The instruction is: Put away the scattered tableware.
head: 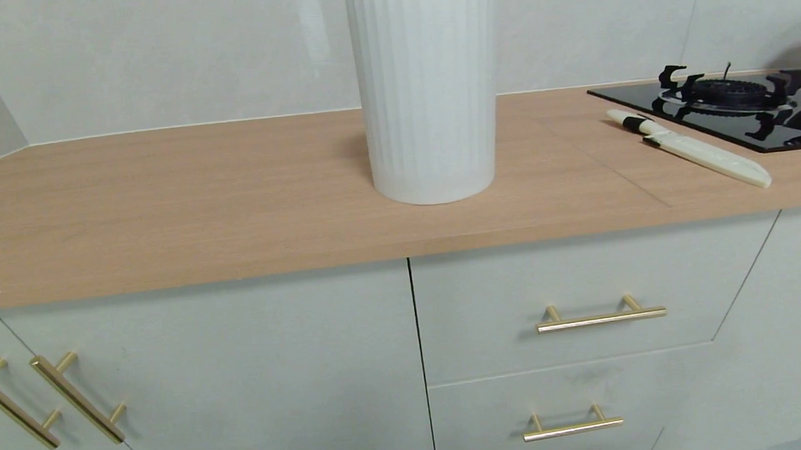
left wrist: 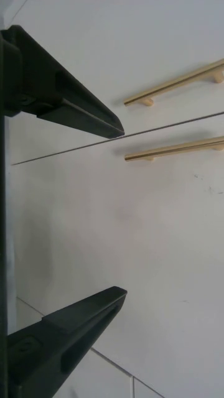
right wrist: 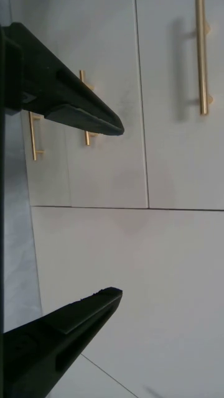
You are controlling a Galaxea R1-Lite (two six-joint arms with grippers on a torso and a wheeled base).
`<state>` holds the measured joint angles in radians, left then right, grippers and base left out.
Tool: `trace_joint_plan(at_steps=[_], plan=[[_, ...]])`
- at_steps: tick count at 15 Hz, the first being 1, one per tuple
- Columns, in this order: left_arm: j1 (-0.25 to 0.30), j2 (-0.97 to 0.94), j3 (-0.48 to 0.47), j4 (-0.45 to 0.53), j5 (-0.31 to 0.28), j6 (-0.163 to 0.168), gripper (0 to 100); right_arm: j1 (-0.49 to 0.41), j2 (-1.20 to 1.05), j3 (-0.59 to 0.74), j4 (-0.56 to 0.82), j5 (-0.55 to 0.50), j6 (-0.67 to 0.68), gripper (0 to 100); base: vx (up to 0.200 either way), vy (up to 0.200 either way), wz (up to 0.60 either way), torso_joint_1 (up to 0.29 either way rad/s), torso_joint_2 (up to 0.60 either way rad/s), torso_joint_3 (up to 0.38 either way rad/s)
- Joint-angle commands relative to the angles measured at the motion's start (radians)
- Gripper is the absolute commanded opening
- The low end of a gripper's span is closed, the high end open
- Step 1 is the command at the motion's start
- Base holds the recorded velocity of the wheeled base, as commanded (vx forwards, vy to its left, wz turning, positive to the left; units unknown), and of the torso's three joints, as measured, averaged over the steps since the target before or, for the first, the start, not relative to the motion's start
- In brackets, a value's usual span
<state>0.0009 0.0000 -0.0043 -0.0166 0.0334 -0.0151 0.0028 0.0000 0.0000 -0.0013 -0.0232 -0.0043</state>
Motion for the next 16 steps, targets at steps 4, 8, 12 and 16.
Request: trace_joint_plan(at_steps=[4, 8, 12, 16], plan=[[0.001, 0.000, 0.000, 0.000, 0.000, 0.000, 100, 0.000, 0.002, 0.000, 0.000, 0.000, 0.000, 100, 0.000, 0.000, 0.00, 0.000, 0.00, 0.000], [0.001, 0.000, 0.000, 0.000, 0.000, 0.000, 100, 0.000, 0.002, 0.000, 0.000, 0.000, 0.000, 100, 0.000, 0.000, 0.00, 0.005, -0.10, -0.101], [0.001, 0.000, 0.000, 0.000, 0.000, 0.000, 100, 0.000, 0.002, 0.000, 0.000, 0.002, 0.000, 100, 0.000, 0.000, 0.00, 0.043, -0.35, -0.343], [0.001, 0.000, 0.000, 0.000, 0.000, 0.000, 100, 0.000, 0.002, 0.000, 0.000, 0.000, 0.000, 100, 0.000, 0.000, 0.00, 0.119, -0.48, -0.337]])
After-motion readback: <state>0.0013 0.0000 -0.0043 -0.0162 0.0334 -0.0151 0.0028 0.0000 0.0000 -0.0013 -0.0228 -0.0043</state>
